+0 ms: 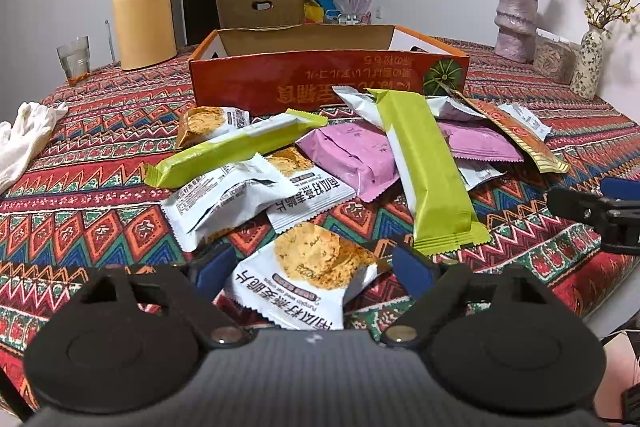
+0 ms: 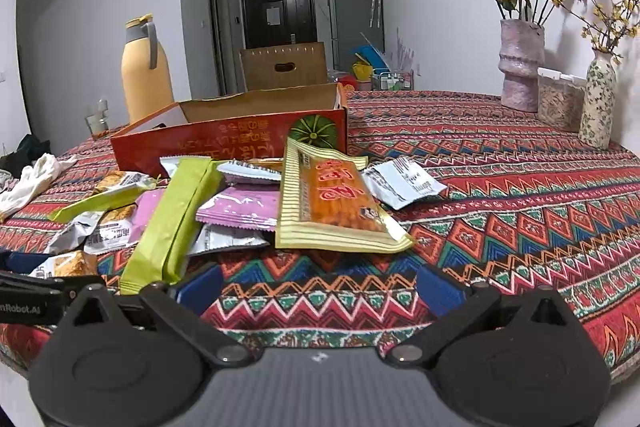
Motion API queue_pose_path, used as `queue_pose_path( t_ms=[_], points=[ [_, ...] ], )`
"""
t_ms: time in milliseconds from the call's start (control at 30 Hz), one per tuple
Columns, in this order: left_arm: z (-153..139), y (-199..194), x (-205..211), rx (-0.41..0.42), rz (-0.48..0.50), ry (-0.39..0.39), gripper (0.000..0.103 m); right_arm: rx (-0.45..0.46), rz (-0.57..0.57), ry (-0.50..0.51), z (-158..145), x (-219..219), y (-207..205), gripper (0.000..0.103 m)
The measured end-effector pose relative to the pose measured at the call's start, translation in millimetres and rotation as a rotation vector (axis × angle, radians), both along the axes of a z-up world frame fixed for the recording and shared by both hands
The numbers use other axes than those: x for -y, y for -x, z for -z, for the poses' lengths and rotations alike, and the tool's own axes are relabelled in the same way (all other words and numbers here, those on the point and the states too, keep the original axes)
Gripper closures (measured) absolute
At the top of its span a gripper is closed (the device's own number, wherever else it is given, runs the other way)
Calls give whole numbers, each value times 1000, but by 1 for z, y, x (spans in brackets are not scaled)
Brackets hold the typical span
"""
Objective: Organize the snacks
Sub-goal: 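Grasp a round cookie packet with the left gripper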
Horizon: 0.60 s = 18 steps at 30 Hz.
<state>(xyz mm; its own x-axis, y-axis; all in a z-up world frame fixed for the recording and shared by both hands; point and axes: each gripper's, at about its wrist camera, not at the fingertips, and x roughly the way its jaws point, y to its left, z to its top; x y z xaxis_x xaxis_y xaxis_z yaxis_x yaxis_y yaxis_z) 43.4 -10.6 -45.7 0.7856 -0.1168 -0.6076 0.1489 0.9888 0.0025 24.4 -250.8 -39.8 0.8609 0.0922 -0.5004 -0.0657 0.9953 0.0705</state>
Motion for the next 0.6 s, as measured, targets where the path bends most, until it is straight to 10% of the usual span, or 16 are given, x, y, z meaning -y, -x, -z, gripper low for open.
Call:
queue_pose_path(
  t_ms=[200,600],
  points=[
    [0,5,2,3,27,22,39,-4,-6,1,3,0,2,0],
    [-3,12,-2,19,12,32,39,-11,-15,10,5,-6,3,0]
  ],
)
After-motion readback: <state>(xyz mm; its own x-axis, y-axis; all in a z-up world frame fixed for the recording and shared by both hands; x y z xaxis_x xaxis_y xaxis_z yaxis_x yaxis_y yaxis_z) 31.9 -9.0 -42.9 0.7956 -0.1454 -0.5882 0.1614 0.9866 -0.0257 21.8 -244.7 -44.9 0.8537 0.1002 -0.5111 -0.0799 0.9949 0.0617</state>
